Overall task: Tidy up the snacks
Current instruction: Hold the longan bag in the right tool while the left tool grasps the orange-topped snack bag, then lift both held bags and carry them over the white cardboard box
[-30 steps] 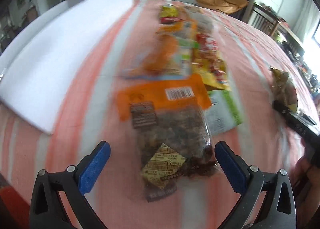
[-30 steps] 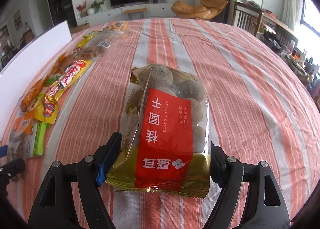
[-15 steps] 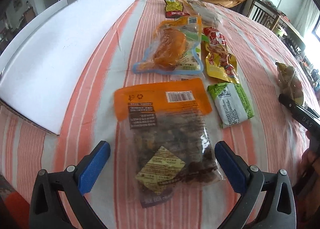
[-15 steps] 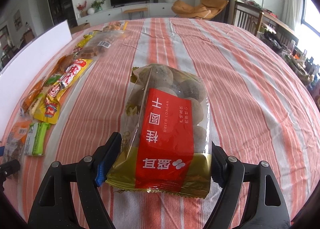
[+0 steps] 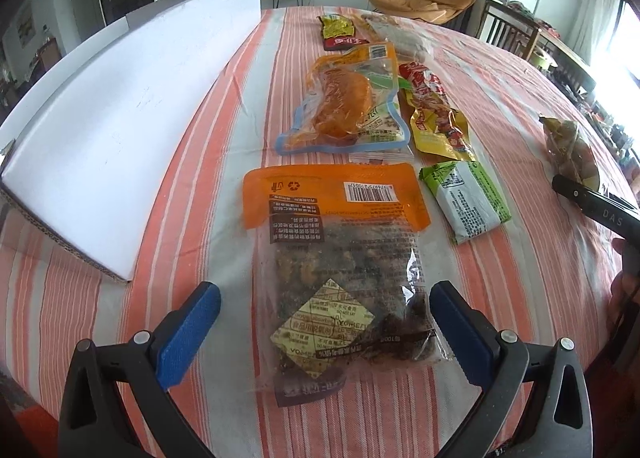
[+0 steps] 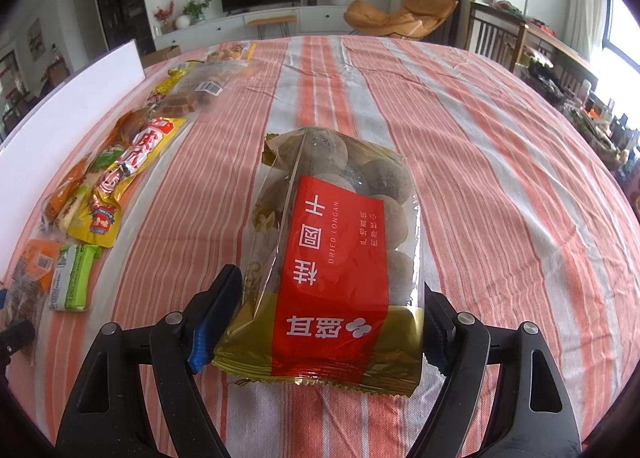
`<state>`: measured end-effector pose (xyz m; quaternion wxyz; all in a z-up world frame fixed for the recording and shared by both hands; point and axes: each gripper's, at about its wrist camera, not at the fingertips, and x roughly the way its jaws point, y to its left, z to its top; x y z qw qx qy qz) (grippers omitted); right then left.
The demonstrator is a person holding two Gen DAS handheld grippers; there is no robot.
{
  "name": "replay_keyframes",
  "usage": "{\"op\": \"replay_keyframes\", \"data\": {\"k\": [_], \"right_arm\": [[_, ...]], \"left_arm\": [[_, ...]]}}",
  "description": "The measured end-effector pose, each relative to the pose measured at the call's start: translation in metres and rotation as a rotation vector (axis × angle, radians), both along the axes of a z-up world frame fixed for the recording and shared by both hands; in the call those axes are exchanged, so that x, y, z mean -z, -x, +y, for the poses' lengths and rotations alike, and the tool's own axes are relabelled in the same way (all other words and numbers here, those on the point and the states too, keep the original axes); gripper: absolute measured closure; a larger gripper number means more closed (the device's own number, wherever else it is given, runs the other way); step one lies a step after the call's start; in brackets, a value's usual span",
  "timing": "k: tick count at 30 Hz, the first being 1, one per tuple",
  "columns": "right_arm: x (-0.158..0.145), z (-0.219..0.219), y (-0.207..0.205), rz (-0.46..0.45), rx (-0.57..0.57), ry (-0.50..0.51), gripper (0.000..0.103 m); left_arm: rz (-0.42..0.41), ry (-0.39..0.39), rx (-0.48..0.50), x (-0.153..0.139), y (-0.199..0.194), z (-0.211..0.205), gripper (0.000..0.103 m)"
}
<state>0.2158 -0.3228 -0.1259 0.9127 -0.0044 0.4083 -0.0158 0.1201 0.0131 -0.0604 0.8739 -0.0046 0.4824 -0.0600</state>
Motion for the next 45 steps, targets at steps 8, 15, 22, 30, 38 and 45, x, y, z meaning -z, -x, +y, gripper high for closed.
{"op": "replay_keyframes", "data": {"k": [8, 15, 22, 30, 38, 45], "right_arm": [[0.0, 0.0, 0.0, 0.0, 0.0, 0.0, 0.02], [0.0, -0.001, 0.001, -0.001, 0.0, -0.002, 0.02], [0.0, 0.0, 0.0, -0.002, -0.004, -0.016, 0.019], [0.003, 0.007, -0.004, 0.041, -0.06, 0.009, 0.006], [-0.001, 0.006, -0.015, 0.148, -0.08, 0.012, 0.006], [-0.009, 0.003, -0.047, 0.467, -0.127, -0.006, 0.007]], "left_arm": [[-0.024, 0.021, 0.017, -0.003, 0.005, 0.003, 0.014], [-0.043, 0.107, 0.02, -0.009, 0.012, 0.013, 0.041], [-0.048, 0.266, 0.021, -0.01, 0.019, 0.031, 0.051], [-0.038, 0.225, 0.05, -0.012, 0.021, 0.021, 0.042], [-0.016, 0.034, 0.14, -0.003, 0.025, -0.01, 0.0], [0.009, 0.031, 0.14, -0.002, 0.016, -0.009, 0.0]]}}
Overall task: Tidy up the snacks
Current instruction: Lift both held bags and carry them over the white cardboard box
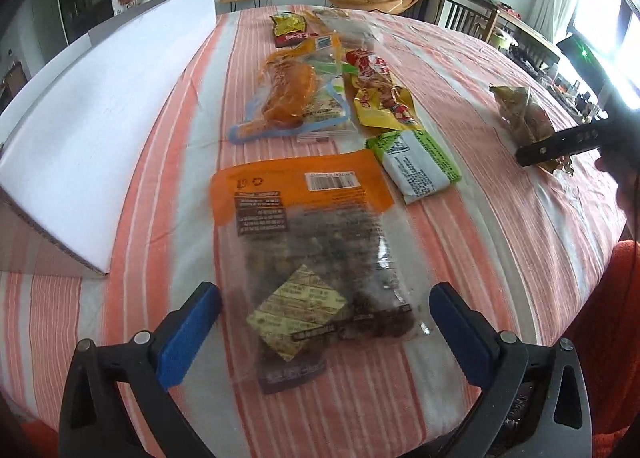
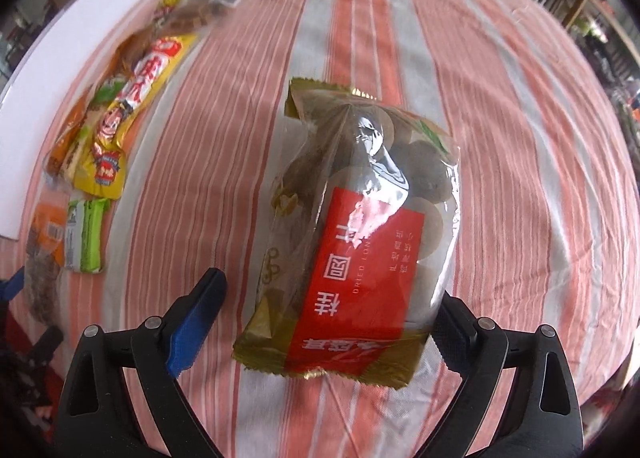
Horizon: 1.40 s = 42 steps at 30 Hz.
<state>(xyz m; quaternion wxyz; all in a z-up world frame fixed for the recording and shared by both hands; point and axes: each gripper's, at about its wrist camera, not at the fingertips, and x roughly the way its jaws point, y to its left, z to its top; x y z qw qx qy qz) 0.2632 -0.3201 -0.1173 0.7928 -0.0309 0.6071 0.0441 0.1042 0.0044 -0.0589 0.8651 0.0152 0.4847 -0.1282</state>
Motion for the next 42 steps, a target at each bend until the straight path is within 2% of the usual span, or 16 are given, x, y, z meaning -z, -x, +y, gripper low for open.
{"op": "replay_keyframes", "data": {"k": [5, 9, 11, 13, 15, 16, 17, 18, 25, 30, 31, 32, 35, 40, 41, 42], "right_arm": [[-0.021, -0.015, -0.012, 0.086, 0.041, -0.05, 0.007], [-0.036, -0.015, -0.018, 0.093, 0.038, -0.069, 0.007], [-0.033, -0.01, -0.02, 0.112, 0.017, -0.056, 0.007], [-0.025, 0.0, -0.024, 0.133, -0.008, -0.024, 0.007], [-0.02, 0.007, -0.03, 0.126, -0.019, 0.004, 0.01], [-0.02, 0.009, -0.032, 0.104, -0.031, 0.017, 0.013], [-0.021, 0.009, -0.035, 0.076, -0.035, 0.041, 0.043], [-0.023, 0.007, -0.037, 0.065, -0.023, 0.033, 0.045], [-0.059, -0.01, -0.021, -0.027, 0.043, -0.086, 0.047], [-0.077, 0.004, -0.011, -0.076, 0.029, -0.16, 0.046], [-0.08, 0.006, -0.009, -0.081, 0.024, -0.17, 0.046], [-0.083, 0.008, -0.007, -0.086, 0.017, -0.18, 0.046], [-0.095, 0.025, -0.009, -0.102, -0.018, -0.223, 0.046], [-0.126, 0.076, -0.019, -0.135, -0.092, -0.349, 0.046], [-0.13, 0.084, -0.021, -0.14, -0.101, -0.361, 0.046], [-0.135, 0.095, -0.024, -0.15, -0.117, -0.37, 0.046]], "left_arm": [[0.023, 0.062, -0.02, -0.003, -0.004, 0.014, 0.0], [0.023, -0.029, -0.01, 0.0, -0.005, -0.002, 0.0], [0.028, -0.02, 0.009, 0.0, -0.003, -0.008, 0.001], [0.009, -0.039, 0.016, -0.002, -0.001, -0.014, 0.016], [-0.006, -0.043, 0.004, -0.006, -0.001, -0.012, 0.038], [0.0, -0.004, -0.005, -0.008, -0.003, -0.007, 0.041], [0.007, 0.028, -0.008, -0.009, -0.004, -0.002, 0.044], [0.007, 0.07, -0.016, -0.009, -0.004, 0.004, 0.048], [-0.009, 0.297, -0.048, -0.016, -0.002, 0.027, 0.053], [-0.054, 0.44, -0.06, -0.039, 0.002, 0.038, 0.057], [-0.077, 0.467, -0.061, -0.051, 0.005, 0.041, 0.066], [-0.087, 0.489, -0.056, -0.058, 0.003, 0.044, 0.085], [-0.123, 0.584, -0.063, -0.087, -0.002, 0.064, 0.085], [-0.154, 0.543, -0.086, -0.109, -0.015, 0.093, 0.085], [-0.155, 0.531, -0.086, -0.109, -0.013, 0.094, 0.083], [-0.161, 0.509, -0.088, -0.108, -0.009, 0.093, 0.069]]}}
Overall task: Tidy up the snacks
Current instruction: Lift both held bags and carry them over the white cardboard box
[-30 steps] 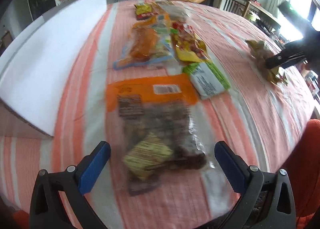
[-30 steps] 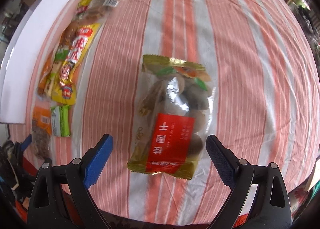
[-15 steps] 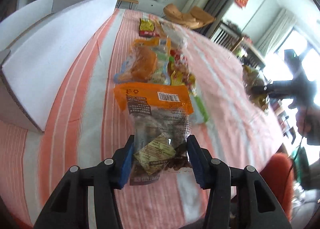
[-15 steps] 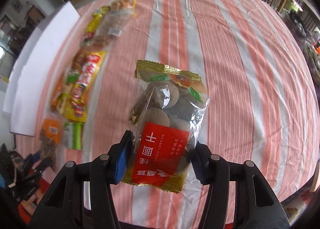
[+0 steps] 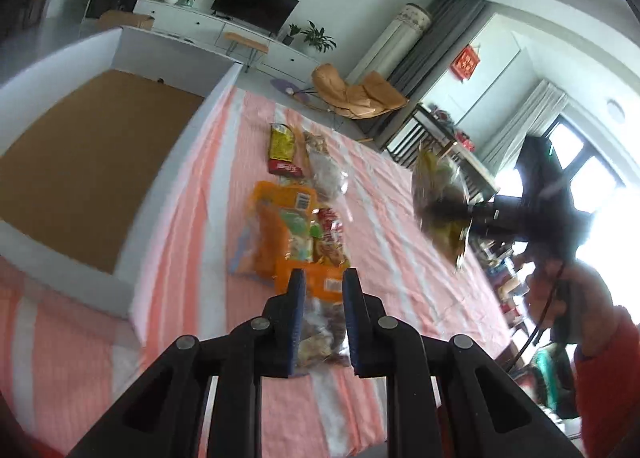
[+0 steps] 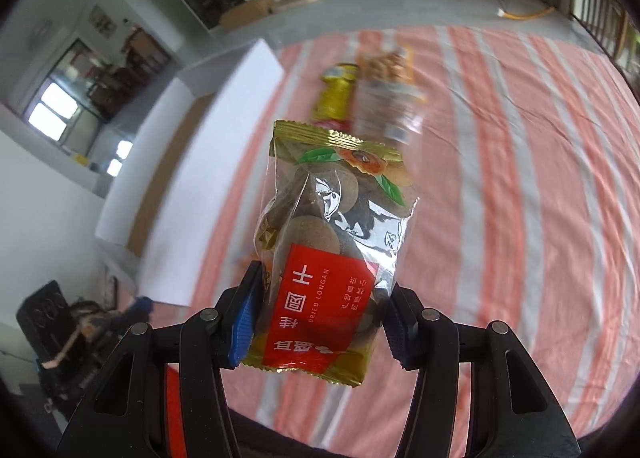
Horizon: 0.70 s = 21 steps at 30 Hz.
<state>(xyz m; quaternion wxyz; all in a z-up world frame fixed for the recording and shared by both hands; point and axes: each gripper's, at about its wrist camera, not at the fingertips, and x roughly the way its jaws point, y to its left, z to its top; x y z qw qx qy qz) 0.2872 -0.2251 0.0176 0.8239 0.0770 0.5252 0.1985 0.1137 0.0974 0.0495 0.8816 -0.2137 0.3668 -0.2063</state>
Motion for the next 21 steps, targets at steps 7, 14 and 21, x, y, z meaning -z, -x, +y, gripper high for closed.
{"op": "replay_keyframes", "data": {"k": [7, 14, 21], "right_arm": [[-0.004, 0.009, 0.007, -0.026, -0.032, -0.068, 0.046], [0.002, -0.023, 0.029, -0.031, -0.006, -0.036, 0.045], [0.013, -0.049, 0.037, -0.022, 0.014, -0.056, 0.045]], "left_arm": [[0.005, -0.113, 0.025, 0.021, 0.023, -0.033, 0.0], [0.1, -0.264, 0.071, 0.053, 0.009, -0.077, 0.0], [0.191, -0.414, 0.08, 0.078, -0.033, -0.13, 0.0]]}}
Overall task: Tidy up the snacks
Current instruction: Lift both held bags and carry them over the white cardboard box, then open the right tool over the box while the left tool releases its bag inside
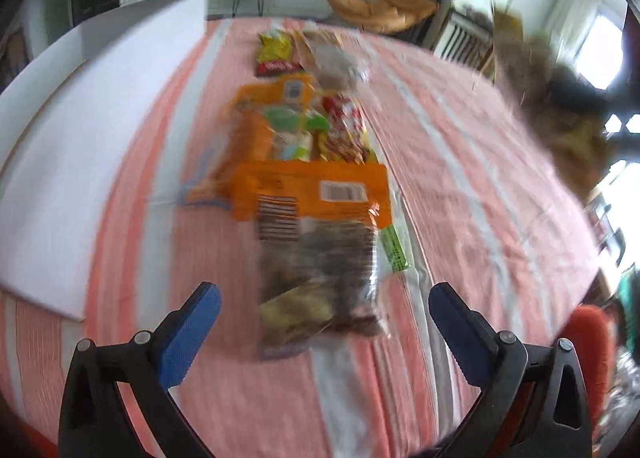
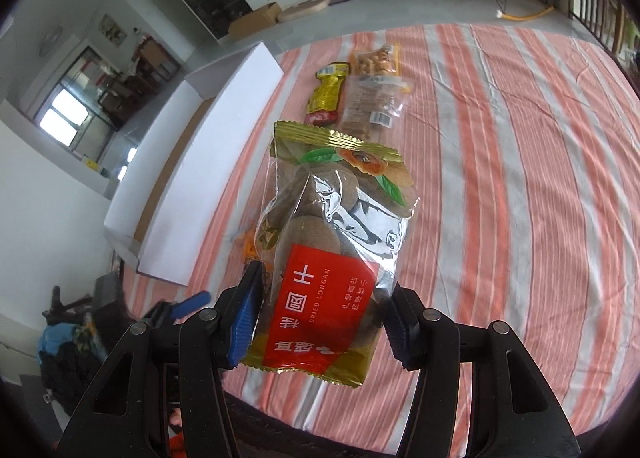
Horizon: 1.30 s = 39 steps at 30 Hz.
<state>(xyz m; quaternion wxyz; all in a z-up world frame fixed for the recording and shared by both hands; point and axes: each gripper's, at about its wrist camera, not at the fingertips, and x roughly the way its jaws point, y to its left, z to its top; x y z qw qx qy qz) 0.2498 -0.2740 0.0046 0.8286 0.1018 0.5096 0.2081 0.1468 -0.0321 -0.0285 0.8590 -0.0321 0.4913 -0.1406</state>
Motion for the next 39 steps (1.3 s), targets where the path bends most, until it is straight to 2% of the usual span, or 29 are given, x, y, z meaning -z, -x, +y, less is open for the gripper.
{"op": "replay_keyframes", "data": {"k": [1, 2, 3, 5, 7, 8, 10, 11, 14, 16, 17, 18, 19, 22, 24, 26, 27, 30, 33, 39], "right_arm": [[0.001, -0.002, 0.001, -0.001, 0.005, -0.008, 0.045], [0.003, -0.004, 0.001, -0.001, 0.009, -0.014, 0.045], [0.003, -0.006, 0.002, -0.001, 0.01, -0.017, 0.045], [0.005, -0.007, 0.005, -0.002, 0.008, -0.019, 0.045], [0.005, -0.008, 0.009, -0.004, -0.001, -0.018, 0.045], [0.005, -0.008, 0.009, -0.005, -0.005, -0.014, 0.045], [0.007, -0.008, 0.009, -0.003, -0.007, -0.005, 0.045], [0.007, -0.006, 0.007, -0.001, -0.006, -0.006, 0.045], [0.008, -0.001, 0.001, 0.007, 0.005, -0.02, 0.045], [0.006, 0.003, 0.001, 0.008, 0.004, -0.025, 0.045], [0.004, 0.006, 0.002, 0.001, -0.001, -0.017, 0.045], [0.002, 0.009, 0.003, -0.004, -0.006, -0.008, 0.045], [0.001, 0.012, 0.004, -0.006, -0.013, -0.002, 0.045], [0.001, 0.018, 0.005, -0.006, -0.025, 0.002, 0.045], [0.001, 0.021, 0.005, -0.009, -0.027, 0.0, 0.045], [0.002, 0.021, 0.005, -0.009, -0.028, -0.009, 0.045], [0.002, 0.021, 0.005, -0.009, -0.027, -0.015, 0.045], [0.002, 0.018, 0.007, -0.011, -0.025, -0.025, 0.045], [0.001, 0.013, 0.009, -0.013, -0.023, -0.031, 0.045], [0.002, 0.011, 0.004, 0.001, -0.005, -0.055, 0.045]], "left_arm": [[0.002, -0.055, 0.007, 0.006, -0.003, -0.009, 0.0], [-0.001, -0.114, -0.005, 0.013, -0.005, -0.014, 0.006], [-0.005, -0.14, -0.03, 0.017, -0.005, -0.013, 0.032], [0.005, -0.011, -0.073, 0.017, -0.002, 0.008, 0.044], [-0.007, 0.027, -0.071, 0.011, 0.003, 0.021, 0.057], [-0.02, 0.04, -0.064, 0.005, 0.007, 0.026, 0.079], [-0.027, 0.092, -0.061, -0.004, 0.011, 0.035, 0.084], [-0.028, 0.104, -0.063, -0.007, 0.011, 0.038, 0.084], [-0.008, 0.051, -0.049, -0.003, 0.012, 0.038, 0.084], [-0.008, 0.046, -0.05, -0.002, 0.016, 0.037, 0.059], [-0.012, 0.034, -0.044, -0.002, 0.016, 0.033, 0.018], [-0.024, 0.012, -0.044, -0.003, 0.017, 0.029, 0.002], [-0.058, -0.012, -0.046, -0.006, 0.019, 0.025, 0.001], [-0.036, -0.042, -0.048, -0.003, 0.01, 0.009, 0.0], [-0.016, -0.118, -0.059, 0.007, 0.001, -0.007, 0.0], [-0.007, -0.231, -0.057, 0.021, -0.005, -0.023, 0.0], [-0.031, -0.233, -0.046, 0.023, -0.002, -0.025, 0.008], [-0.037, -0.159, -0.056, 0.019, 0.007, -0.011, 0.042], [-0.037, -0.07, -0.059, 0.011, 0.015, 0.017, 0.044], [-0.032, 0.163, -0.11, -0.007, 0.025, 0.061, 0.044]]}}
